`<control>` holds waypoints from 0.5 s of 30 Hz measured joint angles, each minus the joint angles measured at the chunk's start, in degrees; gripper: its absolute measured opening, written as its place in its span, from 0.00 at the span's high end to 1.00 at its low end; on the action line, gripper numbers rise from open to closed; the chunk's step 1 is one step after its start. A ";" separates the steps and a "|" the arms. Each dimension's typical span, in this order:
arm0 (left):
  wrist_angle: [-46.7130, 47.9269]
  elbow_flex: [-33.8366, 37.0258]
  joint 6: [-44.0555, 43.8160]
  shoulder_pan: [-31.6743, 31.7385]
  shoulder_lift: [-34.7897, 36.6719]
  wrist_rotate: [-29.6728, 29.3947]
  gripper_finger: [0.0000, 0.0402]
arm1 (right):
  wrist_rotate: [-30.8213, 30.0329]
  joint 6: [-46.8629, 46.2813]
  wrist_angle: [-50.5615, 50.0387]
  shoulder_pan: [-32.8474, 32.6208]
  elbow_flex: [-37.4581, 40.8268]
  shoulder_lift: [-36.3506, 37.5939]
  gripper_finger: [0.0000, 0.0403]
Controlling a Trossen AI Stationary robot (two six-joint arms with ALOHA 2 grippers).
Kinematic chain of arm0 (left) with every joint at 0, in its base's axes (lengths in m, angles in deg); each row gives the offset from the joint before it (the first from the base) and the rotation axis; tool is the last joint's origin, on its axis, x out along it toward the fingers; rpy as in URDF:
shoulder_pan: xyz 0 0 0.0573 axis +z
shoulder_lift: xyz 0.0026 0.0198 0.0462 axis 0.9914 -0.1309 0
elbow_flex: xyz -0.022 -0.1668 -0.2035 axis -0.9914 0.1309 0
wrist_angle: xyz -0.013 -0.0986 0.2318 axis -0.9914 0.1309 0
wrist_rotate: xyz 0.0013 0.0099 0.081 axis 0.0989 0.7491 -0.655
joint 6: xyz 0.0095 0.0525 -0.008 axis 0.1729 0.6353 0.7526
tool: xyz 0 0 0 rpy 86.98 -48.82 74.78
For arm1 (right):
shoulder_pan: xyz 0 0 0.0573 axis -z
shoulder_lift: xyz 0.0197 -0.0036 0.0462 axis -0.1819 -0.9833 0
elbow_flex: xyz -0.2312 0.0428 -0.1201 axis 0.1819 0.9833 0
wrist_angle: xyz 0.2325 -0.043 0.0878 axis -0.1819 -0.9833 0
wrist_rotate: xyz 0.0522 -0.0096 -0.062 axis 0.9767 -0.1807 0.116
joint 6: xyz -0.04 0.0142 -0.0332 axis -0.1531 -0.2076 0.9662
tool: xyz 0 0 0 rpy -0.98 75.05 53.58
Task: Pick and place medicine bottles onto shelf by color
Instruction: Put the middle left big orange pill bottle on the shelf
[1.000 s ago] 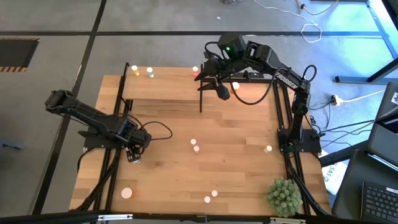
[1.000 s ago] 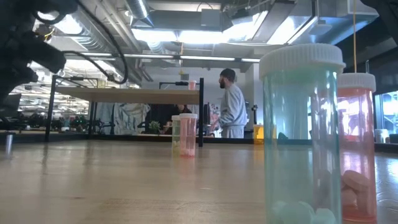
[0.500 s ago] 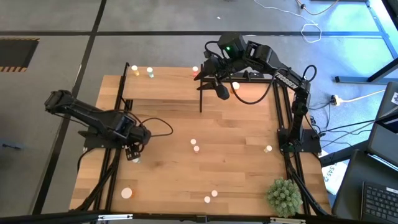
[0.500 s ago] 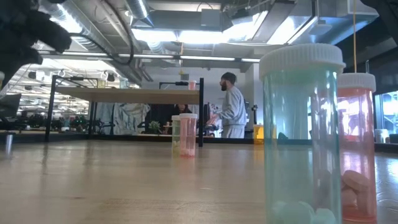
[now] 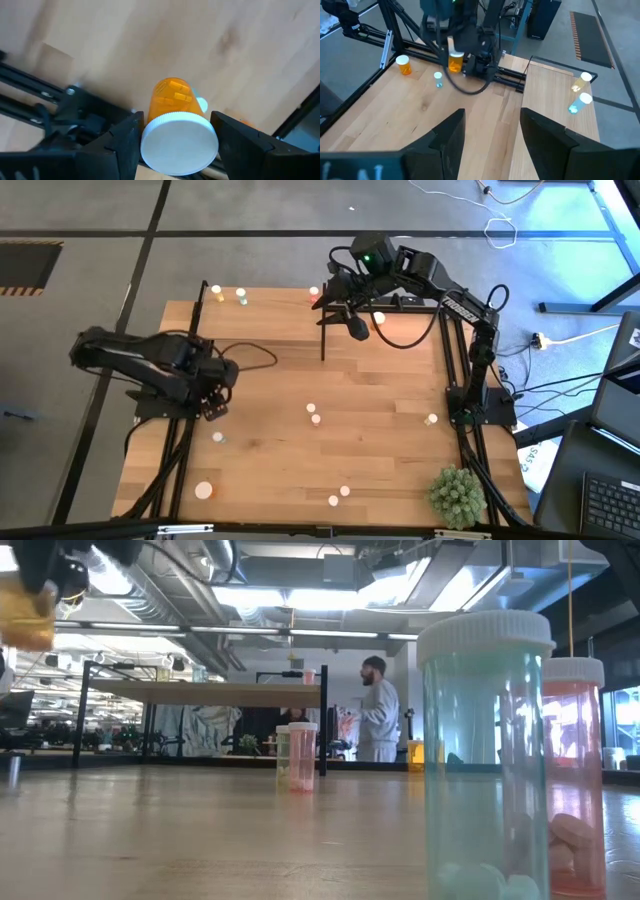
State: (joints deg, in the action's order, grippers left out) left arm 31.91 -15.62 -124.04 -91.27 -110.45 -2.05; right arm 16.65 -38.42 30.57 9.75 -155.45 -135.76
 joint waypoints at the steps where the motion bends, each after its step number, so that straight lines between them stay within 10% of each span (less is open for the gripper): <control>1: 0.67 -1.26 0.02 0.48 0.00 -0.84 0.46 | 0.00 0.01 0.00 0.00 0.00 0.00 0.52; 15: 7.53 -22.12 18.01 11.79 -6.99 -10.07 0.46 | -1.50 -0.09 -2.11 -0.02 0.00 0.28 0.52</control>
State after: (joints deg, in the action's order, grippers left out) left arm 39.44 -37.74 -106.04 -79.48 -117.44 -12.12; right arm 15.15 -38.51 28.45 9.73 -155.45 -135.48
